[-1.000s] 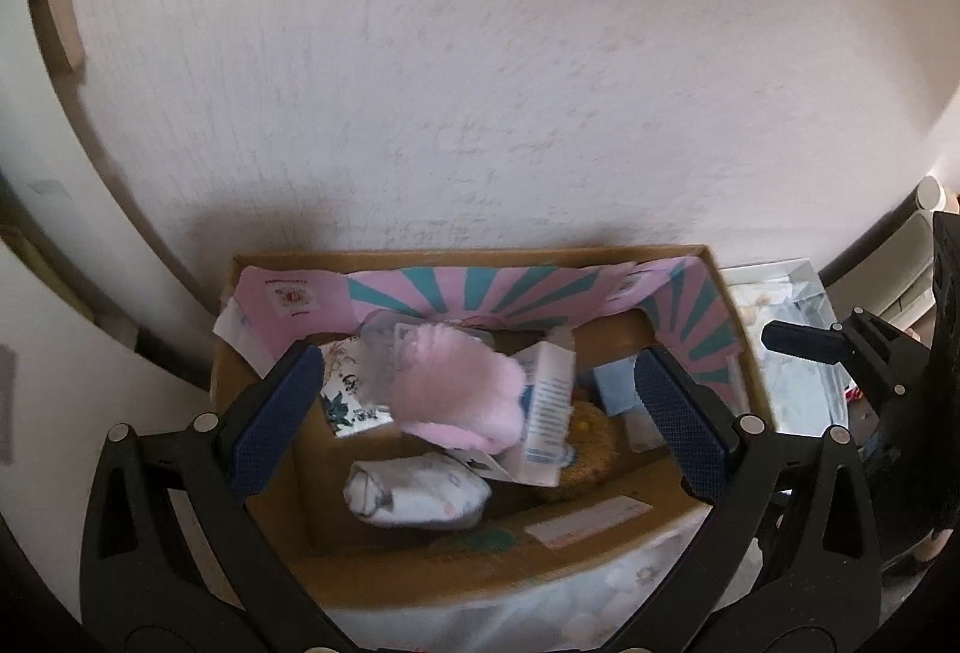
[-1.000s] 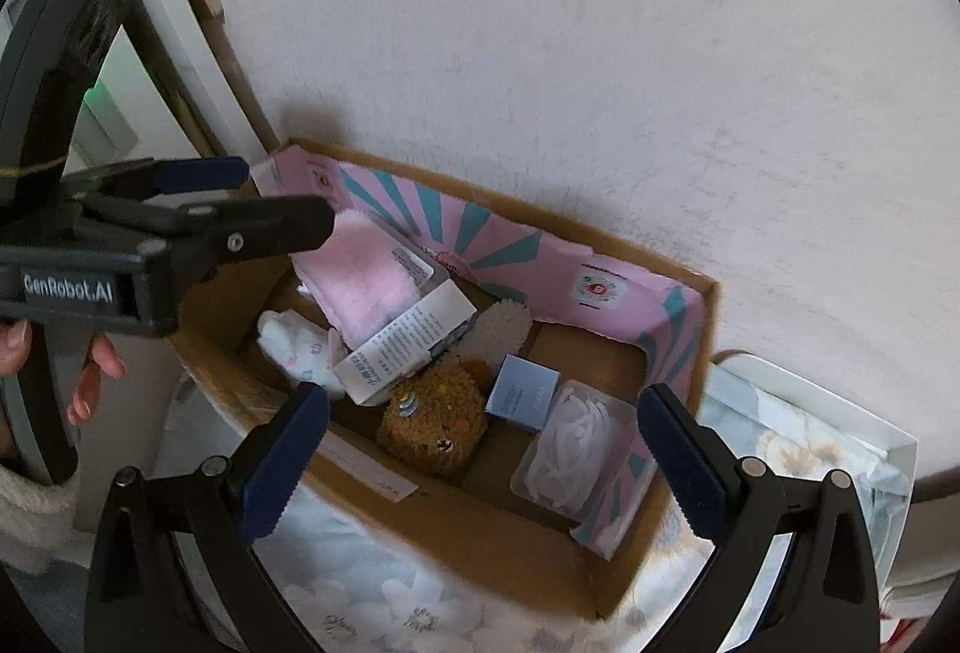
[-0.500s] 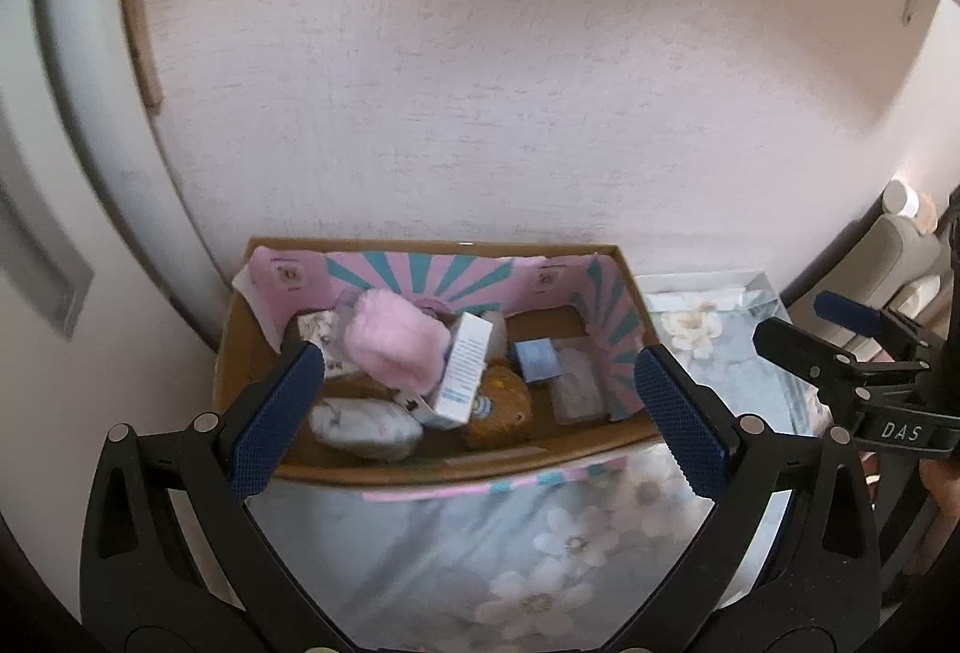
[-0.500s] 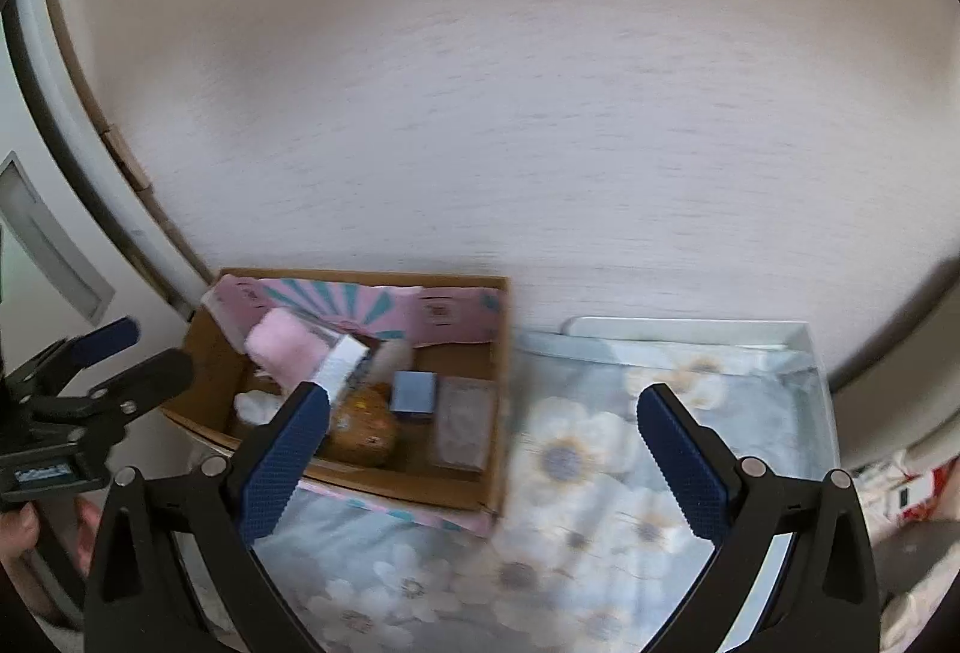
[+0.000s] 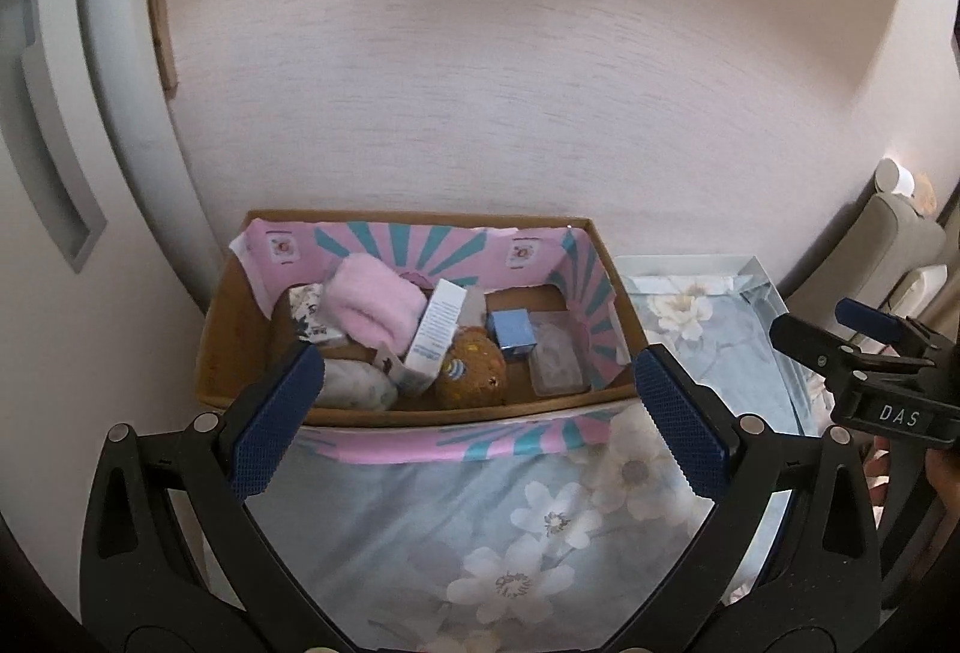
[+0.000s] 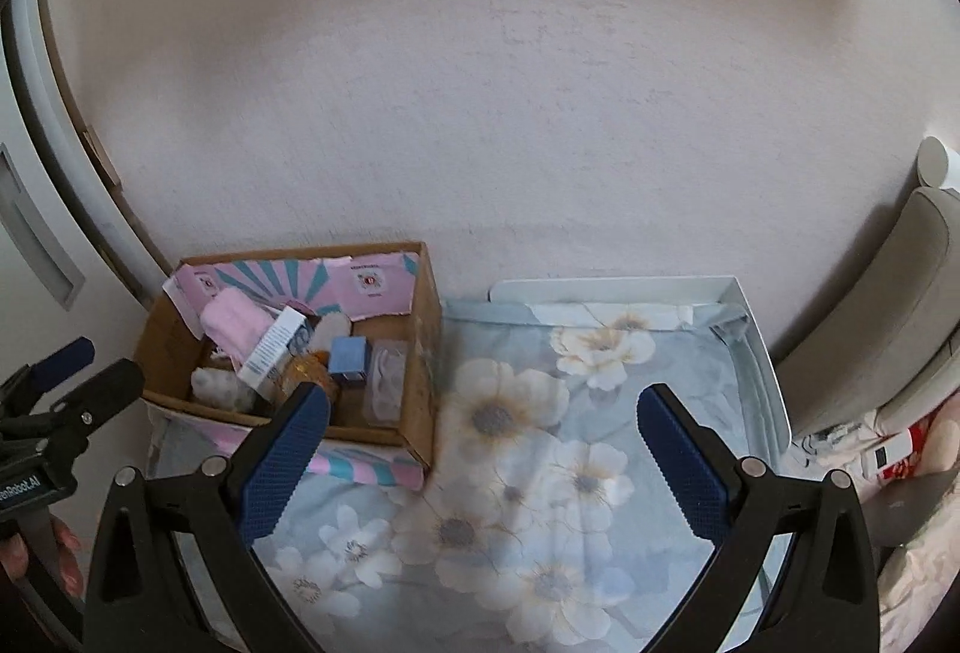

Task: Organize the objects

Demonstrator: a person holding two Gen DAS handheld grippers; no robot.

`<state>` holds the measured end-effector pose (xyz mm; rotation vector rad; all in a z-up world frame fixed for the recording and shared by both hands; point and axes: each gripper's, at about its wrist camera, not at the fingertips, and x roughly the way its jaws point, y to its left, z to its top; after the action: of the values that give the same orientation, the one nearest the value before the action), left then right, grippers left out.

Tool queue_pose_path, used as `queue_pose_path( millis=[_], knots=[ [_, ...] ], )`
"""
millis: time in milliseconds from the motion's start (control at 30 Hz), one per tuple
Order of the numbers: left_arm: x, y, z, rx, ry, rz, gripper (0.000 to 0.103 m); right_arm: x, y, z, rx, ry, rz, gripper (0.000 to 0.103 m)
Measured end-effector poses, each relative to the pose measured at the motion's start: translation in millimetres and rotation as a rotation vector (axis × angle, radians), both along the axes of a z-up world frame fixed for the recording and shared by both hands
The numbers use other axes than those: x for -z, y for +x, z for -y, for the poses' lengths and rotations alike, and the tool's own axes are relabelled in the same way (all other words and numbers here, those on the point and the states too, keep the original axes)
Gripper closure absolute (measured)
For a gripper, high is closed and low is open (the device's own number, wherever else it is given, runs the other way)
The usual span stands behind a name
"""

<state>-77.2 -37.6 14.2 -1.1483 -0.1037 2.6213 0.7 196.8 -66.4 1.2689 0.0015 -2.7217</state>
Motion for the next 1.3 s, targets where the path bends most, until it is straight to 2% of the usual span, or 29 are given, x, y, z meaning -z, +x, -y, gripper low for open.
queue_pose_path(
  millis=[367, 900, 1300],
  knots=[
    [3.5, 5.5, -8.5, 0.005, -0.006, 0.002, 0.000, -1.0, -1.5, -5.7, 0.005, 0.011, -0.005, 0.001],
    [4.6, 4.9, -13.2, -0.004, -0.054, -0.002, 0.000, -0.6, -3.4, -10.5, 0.017, 0.011, -0.012, 0.001],
    [4.7, 4.6, -13.6, -0.005, -0.053, -0.007, 0.000, 0.1, -6.5, -9.8, 0.013, 0.006, -0.009, 0.001]
  ],
)
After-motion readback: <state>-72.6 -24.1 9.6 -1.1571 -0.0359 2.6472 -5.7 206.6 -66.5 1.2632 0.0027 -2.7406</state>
